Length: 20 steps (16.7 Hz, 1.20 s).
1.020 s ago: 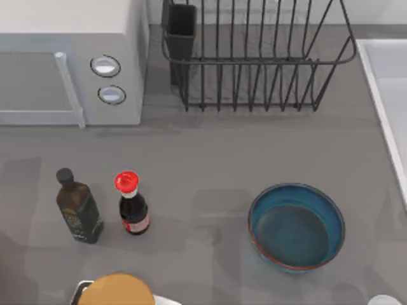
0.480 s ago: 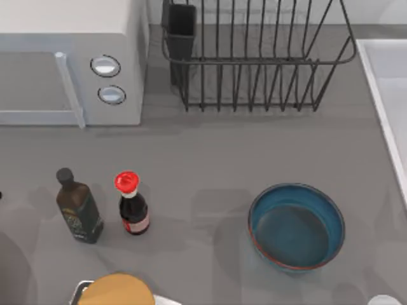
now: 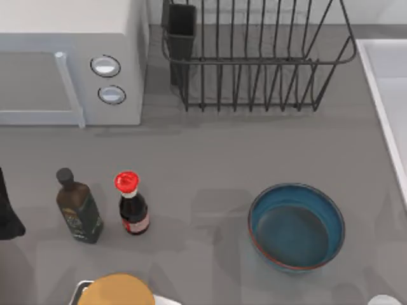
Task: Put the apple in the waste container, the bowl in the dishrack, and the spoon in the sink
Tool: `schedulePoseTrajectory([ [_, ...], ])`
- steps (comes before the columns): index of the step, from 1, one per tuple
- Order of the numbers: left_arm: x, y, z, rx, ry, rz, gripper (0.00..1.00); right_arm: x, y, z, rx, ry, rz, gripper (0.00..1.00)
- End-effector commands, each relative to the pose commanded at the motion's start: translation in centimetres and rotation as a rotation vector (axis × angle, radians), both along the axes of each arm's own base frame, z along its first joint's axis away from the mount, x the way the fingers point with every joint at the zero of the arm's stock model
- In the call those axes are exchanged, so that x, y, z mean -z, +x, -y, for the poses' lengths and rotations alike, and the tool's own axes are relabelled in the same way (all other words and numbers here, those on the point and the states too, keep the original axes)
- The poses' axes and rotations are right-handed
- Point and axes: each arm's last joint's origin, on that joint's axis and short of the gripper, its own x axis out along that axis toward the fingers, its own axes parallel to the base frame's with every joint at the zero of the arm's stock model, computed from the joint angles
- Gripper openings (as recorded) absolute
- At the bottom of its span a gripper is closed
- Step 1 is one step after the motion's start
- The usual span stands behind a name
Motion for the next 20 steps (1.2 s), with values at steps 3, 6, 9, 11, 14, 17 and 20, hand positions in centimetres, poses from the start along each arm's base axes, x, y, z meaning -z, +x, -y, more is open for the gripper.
schedulePoseTrajectory([
  [3,-0.1,-0.2,0.1,0.025,0.072,0.088,1.00,0.0,0.0,0.0,0.000,0.000,0.000,1.00],
  [6,-0.1,-0.2,0.1,0.025,0.075,0.091,1.00,0.0,0.0,0.0,0.000,0.000,0.000,1.00],
  [9,-0.1,-0.2,0.1,0.025,0.075,0.091,1.00,0.0,0.0,0.0,0.000,0.000,-0.001,1.00],
  [11,-0.1,-0.2,0.1,0.025,0.075,0.091,1.00,-0.5,0.0,-0.1,-0.010,0.012,-0.031,1.00],
  [14,-0.1,-0.2,0.1,0.025,0.075,0.091,1.00,-2.7,0.3,-0.6,-0.049,0.051,-0.146,1.00],
  [17,-0.1,-0.2,0.1,0.025,0.075,0.091,1.00,-5.3,1.5,-1.5,-0.099,0.100,-0.356,1.00],
  [20,-0.1,-0.2,0.1,0.025,0.075,0.091,1.00,-7.4,4.2,-3.1,-0.132,0.134,-0.648,1.00],
])
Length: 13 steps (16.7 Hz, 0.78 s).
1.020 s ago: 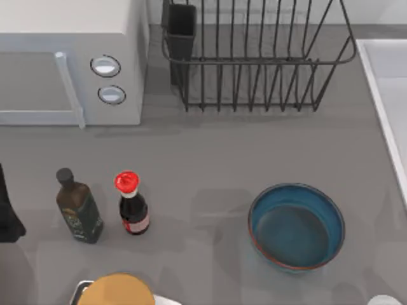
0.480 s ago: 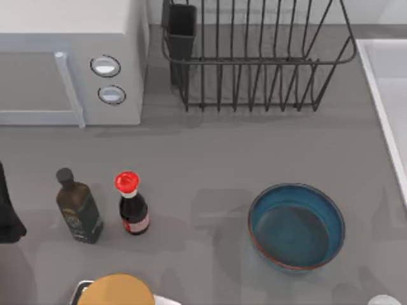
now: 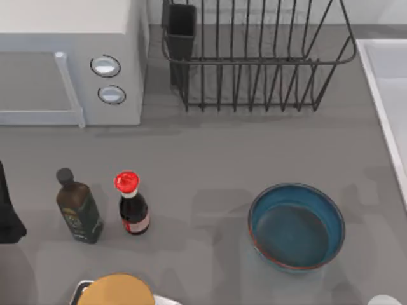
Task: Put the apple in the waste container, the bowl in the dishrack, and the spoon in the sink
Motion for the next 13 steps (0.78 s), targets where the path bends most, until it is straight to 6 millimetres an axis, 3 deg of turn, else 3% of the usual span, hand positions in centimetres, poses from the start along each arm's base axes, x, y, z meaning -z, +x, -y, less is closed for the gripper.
schedulePoseTrajectory([
  [7,0.0,0.0,0.0,0.000,0.000,0.000,1.00,-0.6,8.0,-6.2,-0.022,-0.072,-0.646,1.00],
  [13,0.0,0.0,0.0,0.000,0.000,0.000,1.00,0.3,11.8,-10.6,0.003,-0.173,-0.894,1.00],
])
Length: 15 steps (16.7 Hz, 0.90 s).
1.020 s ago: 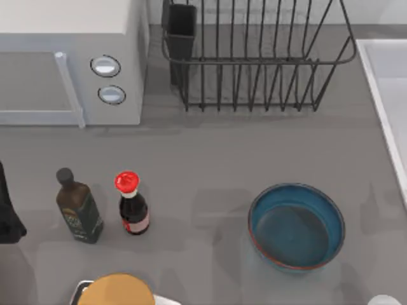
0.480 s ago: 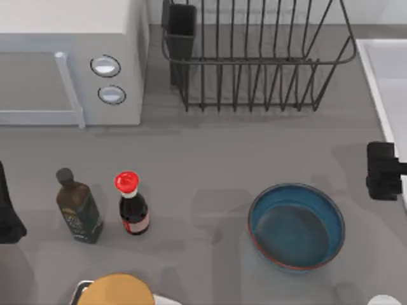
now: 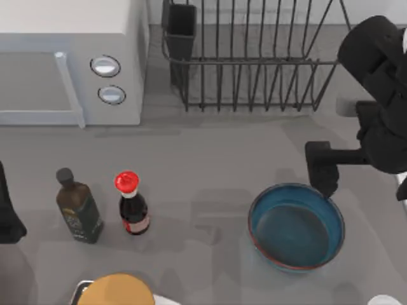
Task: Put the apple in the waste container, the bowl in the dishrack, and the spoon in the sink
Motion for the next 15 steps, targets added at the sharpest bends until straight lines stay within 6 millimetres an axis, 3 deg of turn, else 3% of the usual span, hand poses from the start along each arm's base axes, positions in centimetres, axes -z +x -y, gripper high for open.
schedulePoseTrajectory([
  [8,0.0,0.0,0.0,0.000,0.000,0.000,1.00,0.7,0.4,-0.4,0.002,-0.016,-0.026,1.00],
  [15,0.0,0.0,0.0,0.000,0.000,0.000,1.00,8.1,0.8,-0.7,0.000,-0.010,-0.015,1.00],
])
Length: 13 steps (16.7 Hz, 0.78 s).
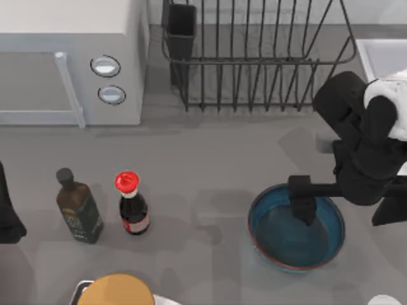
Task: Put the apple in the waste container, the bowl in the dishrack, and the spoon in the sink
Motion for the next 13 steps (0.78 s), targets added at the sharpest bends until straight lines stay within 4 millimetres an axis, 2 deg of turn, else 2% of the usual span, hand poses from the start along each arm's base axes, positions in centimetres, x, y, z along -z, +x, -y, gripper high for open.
schedulePoseTrajectory([
  [3,0.0,0.0,0.0,0.000,0.000,0.000,1.00,2.0,-0.3,0.1,0.000,-0.005,-0.009,1.00],
  [7,0.0,0.0,0.0,0.000,0.000,0.000,1.00,2.1,-0.4,0.1,0.000,-0.005,-0.010,1.00],
  [13,0.0,0.0,0.0,0.000,0.000,0.000,1.00,2.1,-0.4,0.1,0.000,-0.005,-0.010,0.55],
])
